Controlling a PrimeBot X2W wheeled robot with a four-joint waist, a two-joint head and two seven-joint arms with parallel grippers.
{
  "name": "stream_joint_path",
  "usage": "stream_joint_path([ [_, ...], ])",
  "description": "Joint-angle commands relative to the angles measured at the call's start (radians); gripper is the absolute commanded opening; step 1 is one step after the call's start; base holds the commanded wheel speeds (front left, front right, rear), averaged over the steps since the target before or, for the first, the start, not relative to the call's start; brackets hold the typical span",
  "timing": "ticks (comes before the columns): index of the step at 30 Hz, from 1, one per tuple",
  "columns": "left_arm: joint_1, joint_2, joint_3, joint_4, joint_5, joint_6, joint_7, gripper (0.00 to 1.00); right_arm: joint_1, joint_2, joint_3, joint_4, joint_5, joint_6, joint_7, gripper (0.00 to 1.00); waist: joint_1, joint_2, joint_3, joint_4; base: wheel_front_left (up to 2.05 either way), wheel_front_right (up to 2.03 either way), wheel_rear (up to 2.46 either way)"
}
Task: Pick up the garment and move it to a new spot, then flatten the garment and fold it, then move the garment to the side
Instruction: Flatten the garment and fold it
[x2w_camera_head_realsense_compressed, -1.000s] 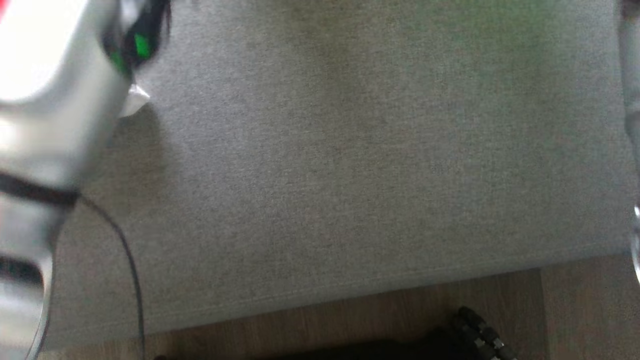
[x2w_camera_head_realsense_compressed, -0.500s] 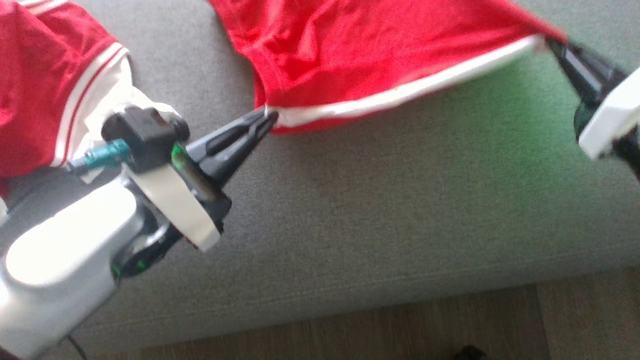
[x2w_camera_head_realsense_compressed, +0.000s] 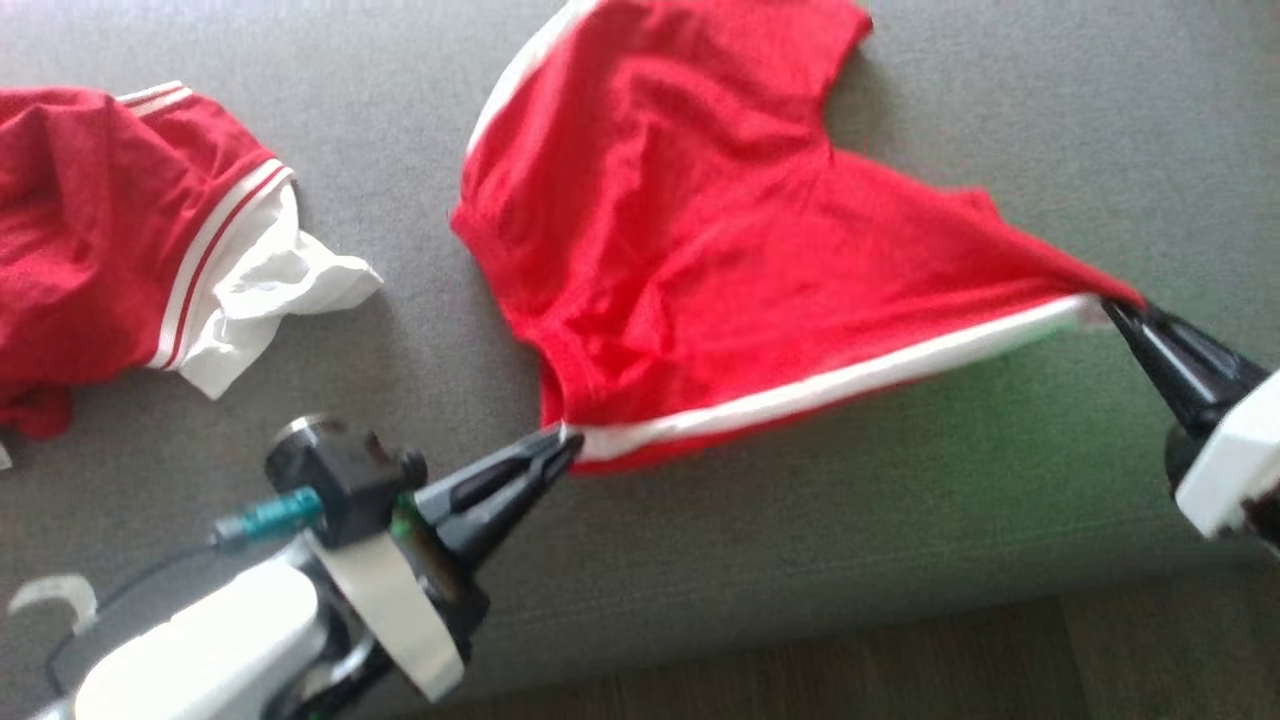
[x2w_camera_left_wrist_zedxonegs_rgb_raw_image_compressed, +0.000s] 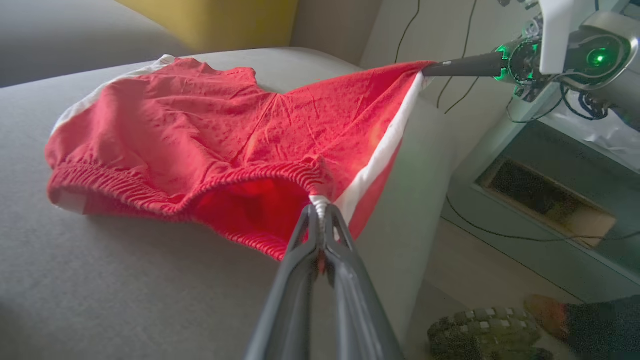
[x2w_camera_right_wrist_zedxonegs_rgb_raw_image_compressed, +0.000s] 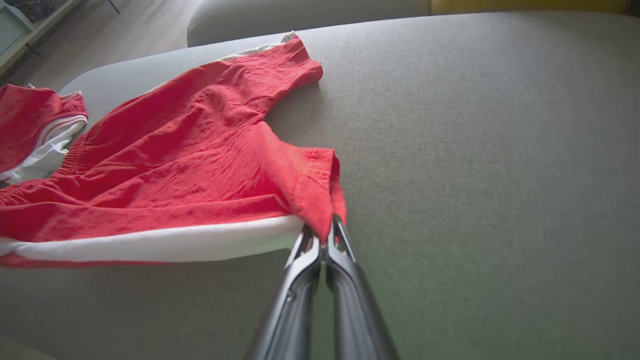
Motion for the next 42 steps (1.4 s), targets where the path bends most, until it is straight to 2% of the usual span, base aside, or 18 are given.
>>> stream_joint_path([
  [1,-0.008,0.033,0.048,-0.037,0.009,-0.006,-0.005,0.00,0.015,-0.015,-0.013,-0.058,-0.009,0.000,0.015,0.00,0.0002,-0.0001,-0.012,-0.002,0.00,0.00,0.00],
  [7,0.075,0.036,0.114,-0.099,-0.034,-0.006,-0.005,0.00,0.082,0.028,-0.085,-0.196,-0.033,0.000,0.088,0.00,0.0002,-0.0001,-0.040,-0.003,0.00,0.00,0.00],
  [11,0.094,-0.010,0.185,-0.109,-0.085,-0.006,-0.005,0.00,0.004,0.047,-0.046,-0.179,-0.097,0.000,0.050,0.00,0.0002,-0.0001,-0.041,0.002,0.00,0.00,0.00],
  [17,0.046,-0.117,0.241,-0.053,-0.173,-0.006,-0.005,0.00,-0.179,0.057,0.065,0.000,-0.188,0.000,-0.047,0.00,0.0002,-0.0001,-0.016,0.038,0.00,0.00,0.00],
  [21,-0.002,-0.175,0.279,0.023,-0.229,-0.006,-0.005,0.00,-0.330,0.051,0.102,0.153,-0.254,0.000,-0.127,0.00,0.0002,-0.0001,0.016,0.062,0.00,0.00,0.00],
  [25,-0.046,-0.214,0.299,0.088,-0.269,-0.006,-0.005,0.00,-0.473,0.048,0.127,0.311,-0.297,0.000,-0.185,0.00,0.0002,-0.0001,0.053,0.089,0.00,0.00,0.00],
  [32,-0.137,-0.270,0.276,0.150,-0.326,-0.006,-0.005,0.00,-0.709,0.051,0.199,0.522,-0.337,0.000,-0.272,0.00,0.0002,-0.0001,0.124,0.134,0.00,0.00,0.00],
  [37,-0.179,-0.304,0.309,0.202,-0.338,-0.006,-0.005,0.00,-0.831,0.055,0.252,0.626,-0.357,0.000,-0.323,0.00,0.0002,-0.0001,0.165,0.153,0.00,0.00,0.00],
  [42,-0.211,-0.372,0.406,0.301,-0.272,-0.006,-0.005,0.00,-0.967,0.057,0.315,0.773,-0.386,0.000,-0.409,0.00,0.0002,-0.0001,0.208,0.177,0.00,0.00,0.00],
])
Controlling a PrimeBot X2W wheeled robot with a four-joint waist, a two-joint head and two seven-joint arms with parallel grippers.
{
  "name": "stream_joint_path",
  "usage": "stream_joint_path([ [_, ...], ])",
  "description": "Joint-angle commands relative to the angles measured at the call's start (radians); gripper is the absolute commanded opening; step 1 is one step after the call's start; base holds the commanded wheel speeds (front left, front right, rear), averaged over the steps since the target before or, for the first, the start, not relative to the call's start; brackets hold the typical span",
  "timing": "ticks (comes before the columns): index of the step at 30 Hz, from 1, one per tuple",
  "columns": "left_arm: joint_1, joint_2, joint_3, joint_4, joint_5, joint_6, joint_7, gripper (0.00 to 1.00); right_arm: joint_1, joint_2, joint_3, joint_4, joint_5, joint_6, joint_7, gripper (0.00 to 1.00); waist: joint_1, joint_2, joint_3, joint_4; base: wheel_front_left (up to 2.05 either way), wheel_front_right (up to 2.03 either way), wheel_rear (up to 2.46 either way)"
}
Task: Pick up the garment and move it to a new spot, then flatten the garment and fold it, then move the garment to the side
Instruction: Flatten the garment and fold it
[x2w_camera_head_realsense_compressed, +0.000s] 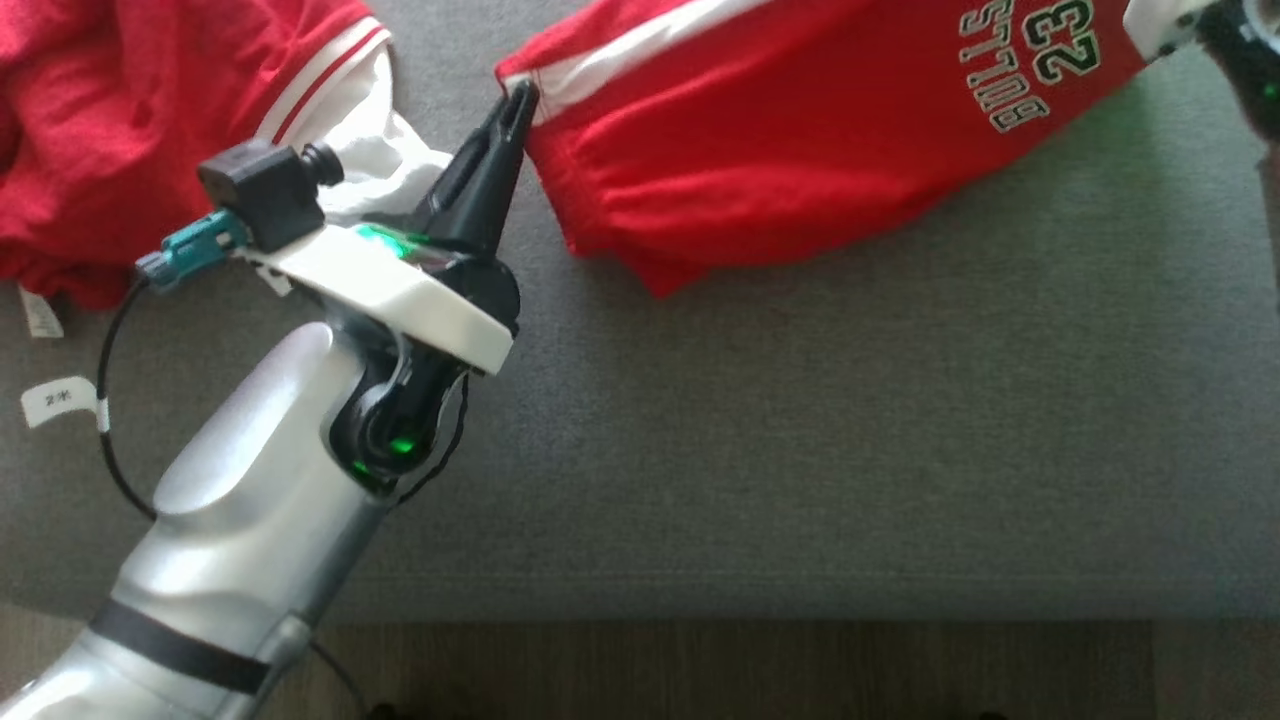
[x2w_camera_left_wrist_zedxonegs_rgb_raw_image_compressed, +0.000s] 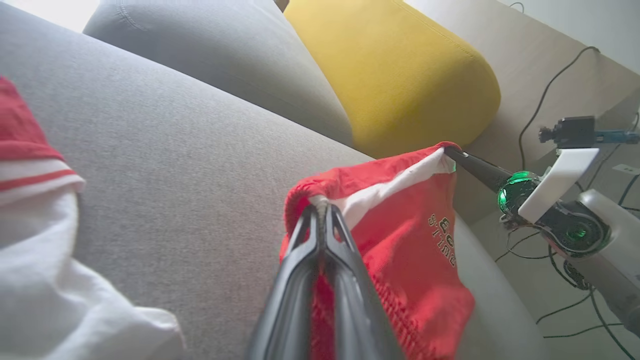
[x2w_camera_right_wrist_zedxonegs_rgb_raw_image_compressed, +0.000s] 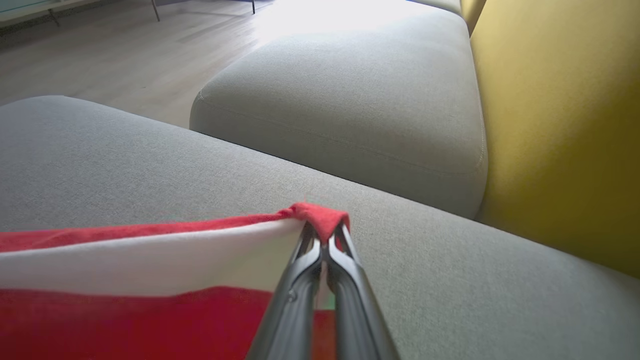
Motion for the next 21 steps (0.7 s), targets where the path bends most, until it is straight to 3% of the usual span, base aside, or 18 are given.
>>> stream_joint_path([
  [1,-0.032,0.009,0.049,-0.016,0.016,-0.006,-0.005,0.00,-0.032,-0.004,0.009,-0.011,-0.009,0.000,-0.020,0.00,-0.0002,0.0000,0.012,0.012,0.00,0.00,0.00],
  [18,-0.049,-0.091,0.121,0.121,0.183,-0.006,-0.005,0.00,-0.155,0.029,0.129,0.296,0.003,0.000,-0.276,0.00,-0.0002,0.0000,0.011,0.025,0.00,0.00,0.00],
  [19,-0.049,-0.096,0.120,0.131,0.187,-0.006,-0.005,0.00,-0.162,0.032,0.135,0.313,0.005,0.000,-0.284,0.08,-0.0002,0.0000,0.012,0.025,0.00,0.00,0.00],
  [20,-0.050,-0.101,0.117,0.141,0.187,-0.006,-0.005,0.00,-0.169,0.034,0.142,0.330,0.005,0.000,-0.289,0.39,-0.0002,0.0000,0.011,0.026,0.00,0.00,0.00],
  [21,-0.051,-0.106,0.112,0.151,0.184,-0.006,-0.005,0.13,-0.176,0.036,0.147,0.345,0.005,0.000,-0.298,0.96,-0.0002,0.0000,0.010,0.026,0.00,0.00,0.00],
])
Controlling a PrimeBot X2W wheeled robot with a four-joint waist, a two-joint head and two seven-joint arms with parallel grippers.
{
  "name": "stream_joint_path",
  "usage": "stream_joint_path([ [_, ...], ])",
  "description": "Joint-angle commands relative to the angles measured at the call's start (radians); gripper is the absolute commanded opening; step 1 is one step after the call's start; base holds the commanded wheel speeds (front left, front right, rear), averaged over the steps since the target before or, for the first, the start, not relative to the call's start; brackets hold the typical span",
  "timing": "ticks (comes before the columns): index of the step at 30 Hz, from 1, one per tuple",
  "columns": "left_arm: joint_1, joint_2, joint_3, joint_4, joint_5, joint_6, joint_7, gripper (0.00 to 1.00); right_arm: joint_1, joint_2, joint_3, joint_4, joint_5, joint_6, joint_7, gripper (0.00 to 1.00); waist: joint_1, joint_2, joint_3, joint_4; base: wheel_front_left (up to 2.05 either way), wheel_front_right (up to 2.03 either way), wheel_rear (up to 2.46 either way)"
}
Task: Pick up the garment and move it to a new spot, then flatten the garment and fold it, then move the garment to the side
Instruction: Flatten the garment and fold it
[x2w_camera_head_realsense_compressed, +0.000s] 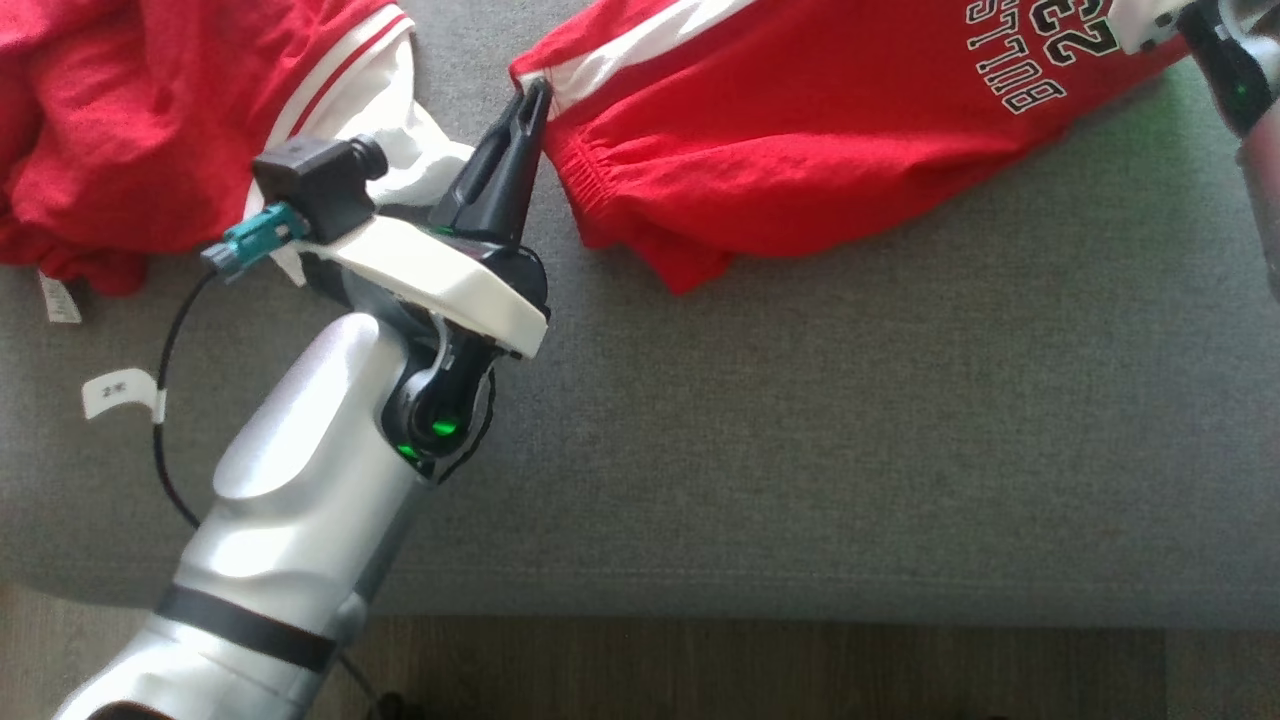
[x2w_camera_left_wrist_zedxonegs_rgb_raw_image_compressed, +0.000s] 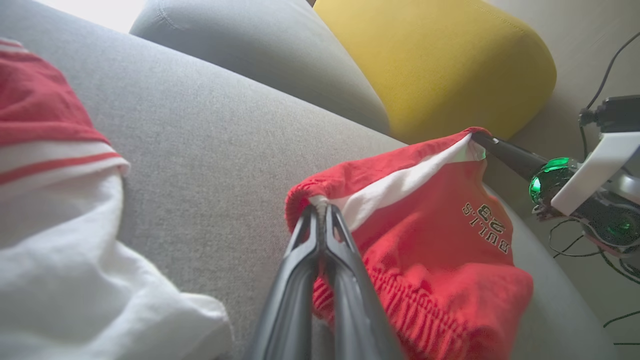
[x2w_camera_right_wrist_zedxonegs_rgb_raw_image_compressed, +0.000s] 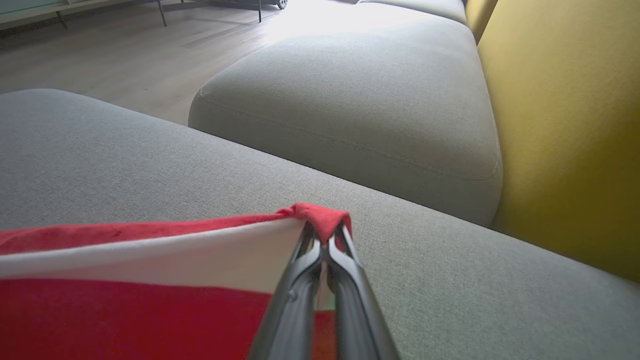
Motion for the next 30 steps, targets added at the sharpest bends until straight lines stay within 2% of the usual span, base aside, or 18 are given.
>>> stream_joint_path([
  [1,-0.031,0.015,0.026,-0.001,0.003,-0.006,-0.005,0.71,-0.035,0.023,0.013,0.001,0.008,0.000,-0.026,1.00,0.0000,0.0000,-0.003,0.002,0.00,0.00,0.00],
  [2,-0.034,0.012,0.024,0.010,0.003,-0.006,-0.005,1.00,-0.040,0.024,0.016,0.013,0.009,0.000,-0.038,1.00,0.0000,0.0000,-0.006,0.002,0.00,0.00,0.00],
  [7,-0.017,0.007,0.054,0.042,0.035,-0.006,-0.005,1.00,-0.023,0.035,0.016,0.055,0.042,0.000,-0.082,1.00,0.0000,0.0000,-0.045,0.000,0.00,0.00,0.00],
  [14,0.095,-0.001,0.185,0.058,0.130,0.025,-0.005,1.00,0.076,0.068,0.042,0.030,0.143,0.000,-0.094,1.00,0.0000,0.0000,-0.126,-0.038,0.00,0.00,0.00],
  [17,0.173,-0.008,0.248,0.000,0.219,0.063,-0.005,1.00,0.149,0.075,0.056,-0.001,0.194,0.000,-0.093,1.00,0.0000,0.0000,-0.164,-0.061,0.00,0.00,0.00],
  [24,0.382,-0.050,0.357,-0.227,0.450,0.160,-0.005,1.00,0.308,0.102,0.033,-0.057,0.273,0.000,-0.091,1.00,0.0000,0.0000,-0.232,-0.115,0.00,0.00,0.00],
  [30,0.572,-0.082,0.365,-0.409,0.584,0.207,-0.005,1.00,0.353,0.139,-0.018,-0.029,0.297,0.000,-0.066,1.00,0.0000,0.0000,-0.259,-0.128,0.00,0.00,0.00],
])
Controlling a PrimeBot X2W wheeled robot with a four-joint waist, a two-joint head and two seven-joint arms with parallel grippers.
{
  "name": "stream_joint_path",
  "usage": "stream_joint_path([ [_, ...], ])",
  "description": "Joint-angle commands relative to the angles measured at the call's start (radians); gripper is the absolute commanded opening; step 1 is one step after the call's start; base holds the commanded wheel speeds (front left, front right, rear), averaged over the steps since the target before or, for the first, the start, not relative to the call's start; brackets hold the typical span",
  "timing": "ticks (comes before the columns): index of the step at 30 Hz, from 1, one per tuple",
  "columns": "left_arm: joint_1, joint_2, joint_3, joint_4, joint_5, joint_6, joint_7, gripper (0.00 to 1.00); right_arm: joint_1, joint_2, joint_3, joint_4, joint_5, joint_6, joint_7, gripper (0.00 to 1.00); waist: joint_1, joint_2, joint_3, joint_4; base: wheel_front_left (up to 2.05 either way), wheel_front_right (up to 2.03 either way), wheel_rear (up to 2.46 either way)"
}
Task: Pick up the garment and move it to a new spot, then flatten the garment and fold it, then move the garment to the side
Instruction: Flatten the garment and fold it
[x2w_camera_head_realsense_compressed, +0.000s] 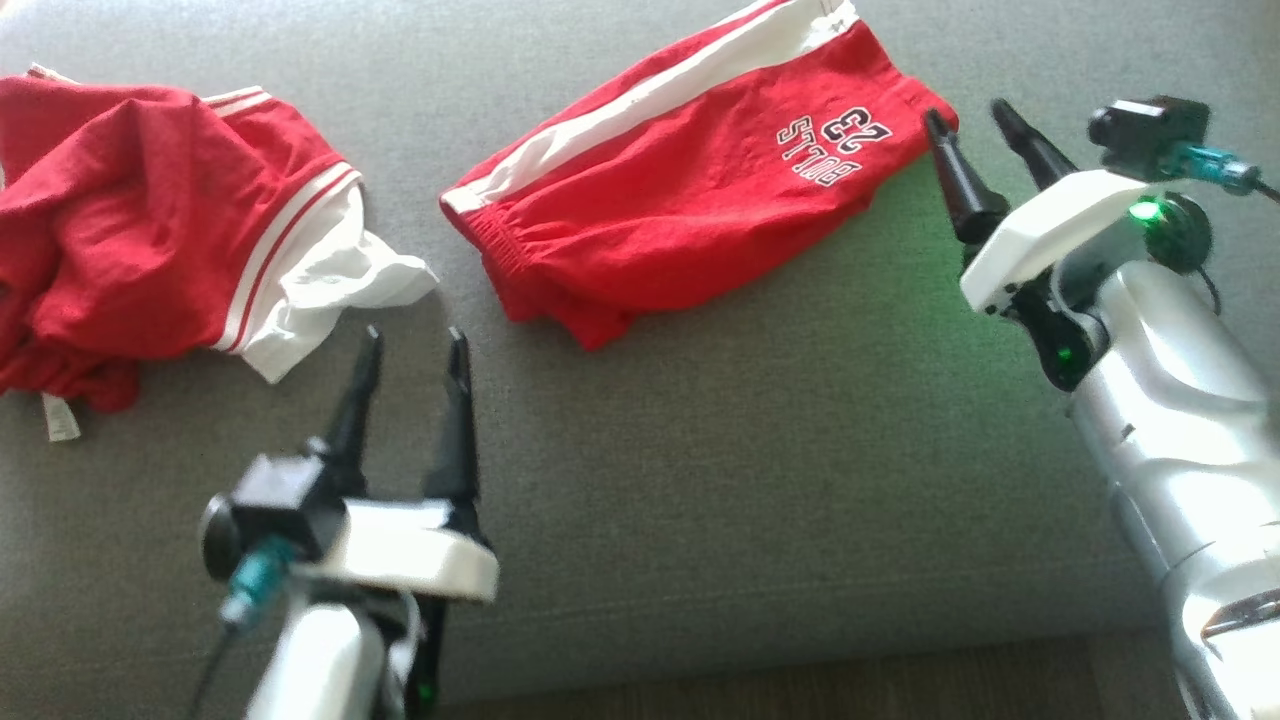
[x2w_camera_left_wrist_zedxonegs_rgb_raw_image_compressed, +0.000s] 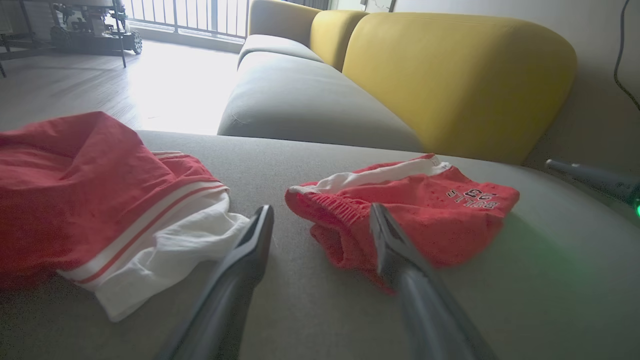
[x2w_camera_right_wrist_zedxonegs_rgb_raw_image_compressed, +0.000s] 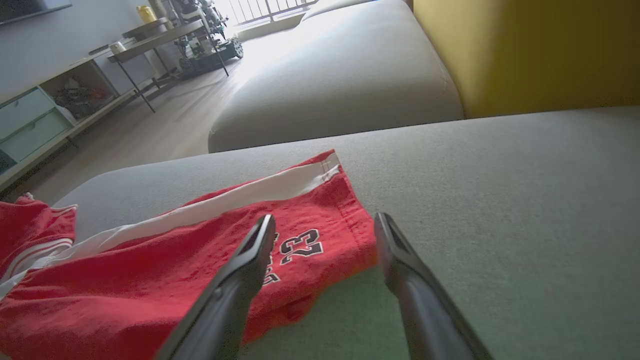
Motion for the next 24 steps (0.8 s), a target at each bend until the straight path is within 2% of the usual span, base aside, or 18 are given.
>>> stream_joint_path([
  [1,0.004,-0.003,0.019,-0.051,0.022,0.004,-0.005,1.00,-0.017,0.018,-0.009,-0.005,0.002,0.000,0.007,1.00,0.0002,-0.0001,-0.005,0.007,0.00,0.00,0.00],
  [7,0.037,-0.020,-0.042,-0.105,0.066,-0.006,-0.005,1.00,-0.099,0.024,-0.130,0.195,-0.053,0.000,0.011,1.00,0.0002,-0.0001,0.013,0.061,0.00,0.00,0.00],
  [10,0.025,-0.023,-0.061,-0.115,0.079,-0.016,-0.005,1.00,-0.145,0.029,-0.180,0.255,-0.098,0.000,0.000,1.00,0.0002,-0.0001,0.029,0.083,0.00,0.00,0.00],
  [14,0.005,-0.025,-0.072,-0.117,0.091,-0.031,-0.005,1.00,-0.163,0.016,-0.266,0.275,-0.165,0.000,0.006,1.00,0.0002,-0.0001,0.048,0.108,0.00,0.00,0.00],
  [19,-0.014,-0.026,-0.084,-0.110,0.092,-0.046,-0.005,0.99,-0.129,-0.010,-0.389,0.276,-0.282,0.000,0.078,1.00,0.0002,-0.0001,0.064,0.135,0.00,0.00,0.00],
  [24,-0.025,-0.027,-0.100,-0.107,0.089,-0.053,-0.005,0.96,-0.123,0.001,-0.507,0.276,-0.404,0.000,0.112,1.00,0.0002,-0.0001,0.068,0.151,0.00,0.00,0.00],
])
